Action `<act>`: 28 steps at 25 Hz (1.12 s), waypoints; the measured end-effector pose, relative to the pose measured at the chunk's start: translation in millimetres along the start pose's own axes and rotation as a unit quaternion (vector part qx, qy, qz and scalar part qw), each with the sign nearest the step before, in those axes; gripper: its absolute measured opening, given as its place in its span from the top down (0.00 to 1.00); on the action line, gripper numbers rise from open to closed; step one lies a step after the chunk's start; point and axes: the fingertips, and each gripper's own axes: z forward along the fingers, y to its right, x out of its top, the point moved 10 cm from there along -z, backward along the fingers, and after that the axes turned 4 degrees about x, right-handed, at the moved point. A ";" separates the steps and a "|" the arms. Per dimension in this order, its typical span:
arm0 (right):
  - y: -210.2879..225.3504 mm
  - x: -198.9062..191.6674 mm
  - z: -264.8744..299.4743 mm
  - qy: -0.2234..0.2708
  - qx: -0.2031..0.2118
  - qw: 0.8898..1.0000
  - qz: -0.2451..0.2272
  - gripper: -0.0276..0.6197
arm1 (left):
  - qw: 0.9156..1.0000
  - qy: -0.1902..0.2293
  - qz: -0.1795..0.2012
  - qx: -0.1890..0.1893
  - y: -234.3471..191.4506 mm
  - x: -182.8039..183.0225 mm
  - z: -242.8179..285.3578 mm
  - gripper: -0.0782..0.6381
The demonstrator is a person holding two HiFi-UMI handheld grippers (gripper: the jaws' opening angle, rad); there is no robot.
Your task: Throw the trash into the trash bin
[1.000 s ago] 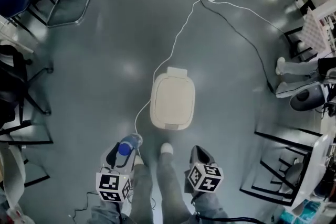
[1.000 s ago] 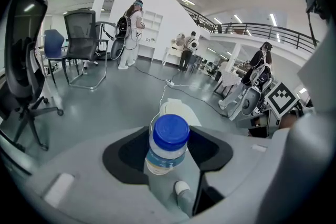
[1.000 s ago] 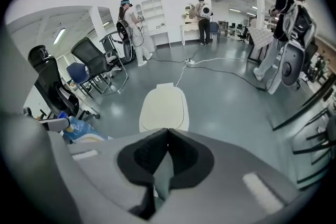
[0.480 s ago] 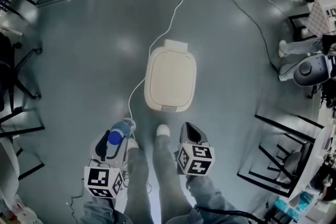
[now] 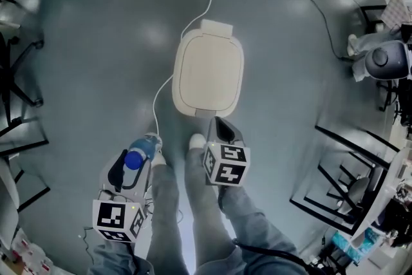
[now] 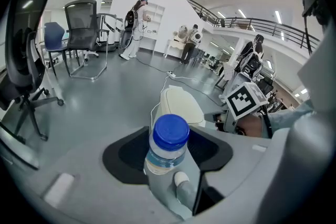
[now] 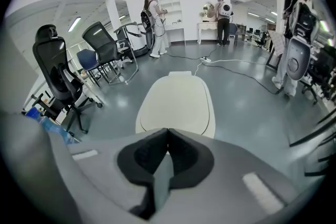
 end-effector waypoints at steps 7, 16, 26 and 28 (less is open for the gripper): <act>-1.3 -13.5 18.2 -0.011 0.003 1.000 0.000 0.95 | 1.000 -0.011 -0.004 0.012 -0.6 -13.9 -1.3 0.56; 2.3 -25.7 37.1 -0.033 0.001 0.999 -0.001 0.95 | 1.000 -0.014 -0.007 0.017 -0.4 -16.2 5.0 0.56; 1.5 -32.3 45.6 -0.043 -0.003 0.999 0.003 0.95 | 1.000 -0.016 -0.002 0.016 1.8 -11.7 11.4 0.56; 1.1 -31.4 46.2 -0.043 -0.001 0.999 0.002 0.95 | 1.000 -0.016 -0.002 0.016 1.6 -11.5 12.3 0.56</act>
